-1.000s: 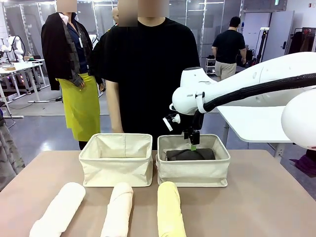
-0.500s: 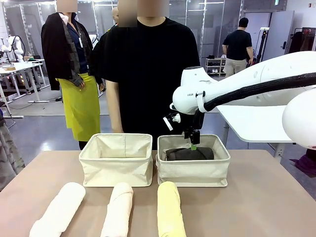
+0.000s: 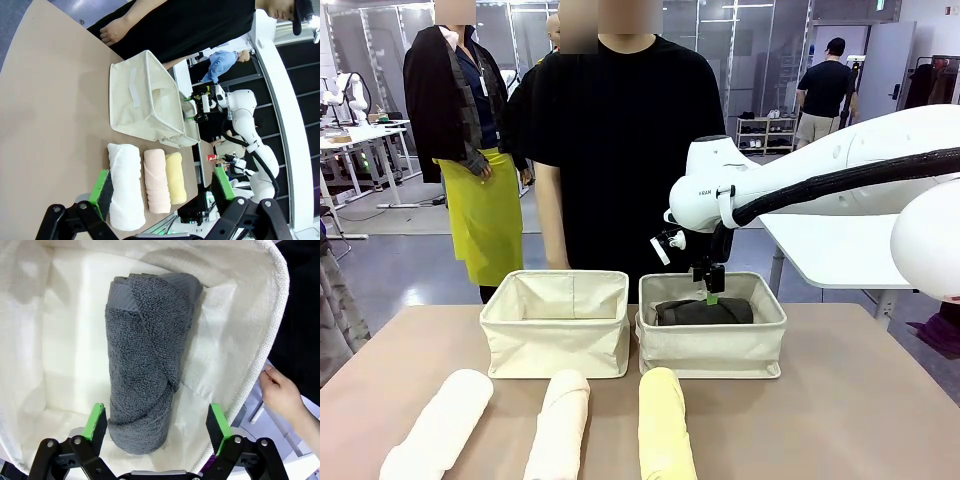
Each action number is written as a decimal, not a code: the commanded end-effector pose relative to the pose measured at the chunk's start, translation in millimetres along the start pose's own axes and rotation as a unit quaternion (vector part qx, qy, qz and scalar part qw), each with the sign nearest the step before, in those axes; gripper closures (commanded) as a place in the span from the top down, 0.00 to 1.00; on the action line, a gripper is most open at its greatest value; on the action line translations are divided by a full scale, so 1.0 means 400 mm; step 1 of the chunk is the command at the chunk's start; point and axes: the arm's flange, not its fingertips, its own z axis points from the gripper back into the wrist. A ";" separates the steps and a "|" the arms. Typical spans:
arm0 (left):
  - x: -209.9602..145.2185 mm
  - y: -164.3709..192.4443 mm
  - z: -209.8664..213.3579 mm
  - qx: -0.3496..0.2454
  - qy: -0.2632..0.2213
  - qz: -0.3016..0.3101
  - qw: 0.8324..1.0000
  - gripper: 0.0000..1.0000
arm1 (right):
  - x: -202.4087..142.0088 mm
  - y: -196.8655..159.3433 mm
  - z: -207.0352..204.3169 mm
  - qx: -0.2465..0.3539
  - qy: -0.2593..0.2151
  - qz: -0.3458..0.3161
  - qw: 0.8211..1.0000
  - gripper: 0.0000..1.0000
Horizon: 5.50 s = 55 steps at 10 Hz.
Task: Divide the towels into two baskets.
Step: Pick up one hotel-folded towel from the bottom of the table and place it in the Fabric basket indicated by the person.
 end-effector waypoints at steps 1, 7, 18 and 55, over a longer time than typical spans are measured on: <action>0.001 -0.002 0.006 -0.004 -0.004 -0.002 1.000 1.00 | 0.002 -0.001 0.002 -0.002 0.001 0.003 1.000 1.00; 0.001 -0.002 0.006 -0.004 -0.004 -0.002 1.000 1.00 | -0.011 0.175 0.167 0.019 -0.089 -0.042 0.995 1.00; 0.001 -0.002 0.006 -0.004 -0.004 -0.002 1.000 1.00 | -0.458 0.880 0.216 0.274 -0.409 -0.398 0.774 1.00; 0.001 -0.002 0.006 -0.004 -0.004 -0.002 1.000 1.00 | -0.835 1.188 0.250 0.292 -0.477 -0.606 0.566 1.00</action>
